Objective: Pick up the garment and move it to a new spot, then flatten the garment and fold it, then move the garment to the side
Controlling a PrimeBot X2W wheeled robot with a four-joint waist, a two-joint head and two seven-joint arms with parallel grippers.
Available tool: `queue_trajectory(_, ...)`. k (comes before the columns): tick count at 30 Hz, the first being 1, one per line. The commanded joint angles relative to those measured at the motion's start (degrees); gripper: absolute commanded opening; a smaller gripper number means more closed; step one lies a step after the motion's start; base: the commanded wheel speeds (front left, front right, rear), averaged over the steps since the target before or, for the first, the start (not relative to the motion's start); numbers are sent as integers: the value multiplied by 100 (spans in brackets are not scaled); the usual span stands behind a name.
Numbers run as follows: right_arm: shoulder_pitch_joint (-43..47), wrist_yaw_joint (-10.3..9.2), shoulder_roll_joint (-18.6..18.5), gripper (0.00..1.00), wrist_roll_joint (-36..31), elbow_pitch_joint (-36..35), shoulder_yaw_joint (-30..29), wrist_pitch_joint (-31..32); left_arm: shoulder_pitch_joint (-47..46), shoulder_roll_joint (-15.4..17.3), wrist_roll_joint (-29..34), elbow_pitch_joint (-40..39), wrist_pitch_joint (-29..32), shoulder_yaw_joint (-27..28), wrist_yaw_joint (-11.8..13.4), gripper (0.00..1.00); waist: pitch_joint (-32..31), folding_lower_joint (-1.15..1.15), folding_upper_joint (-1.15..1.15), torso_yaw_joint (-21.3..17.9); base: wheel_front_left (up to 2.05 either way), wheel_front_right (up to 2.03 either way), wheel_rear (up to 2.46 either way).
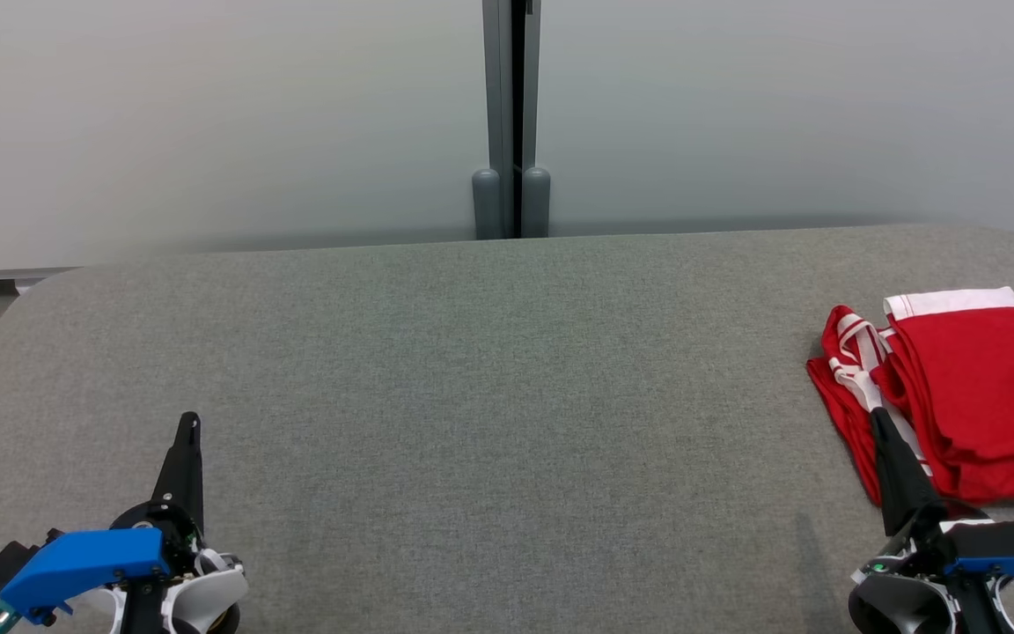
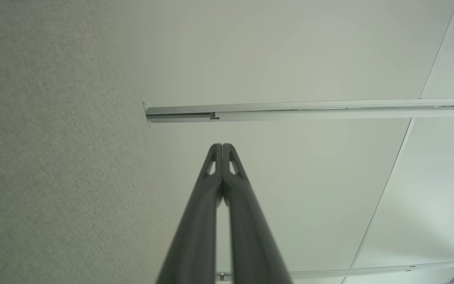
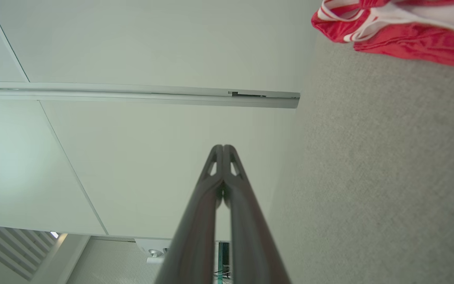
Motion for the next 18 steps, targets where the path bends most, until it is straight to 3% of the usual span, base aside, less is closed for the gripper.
queue_trajectory(1, -91, 2, -33, 0, 122, 35, -10, 17, -83, -18, -91, 12, 32, 59, -67, 0, 3, 0, 0, -1, 0, 0, 0)
queue_trajectory(18, -107, 2, -32, 0, 152, 40, -10, 20, -84, -34, -89, 12, 47, 76, -68, 0, 7, 0, 0, -1, 0, 0, 0)
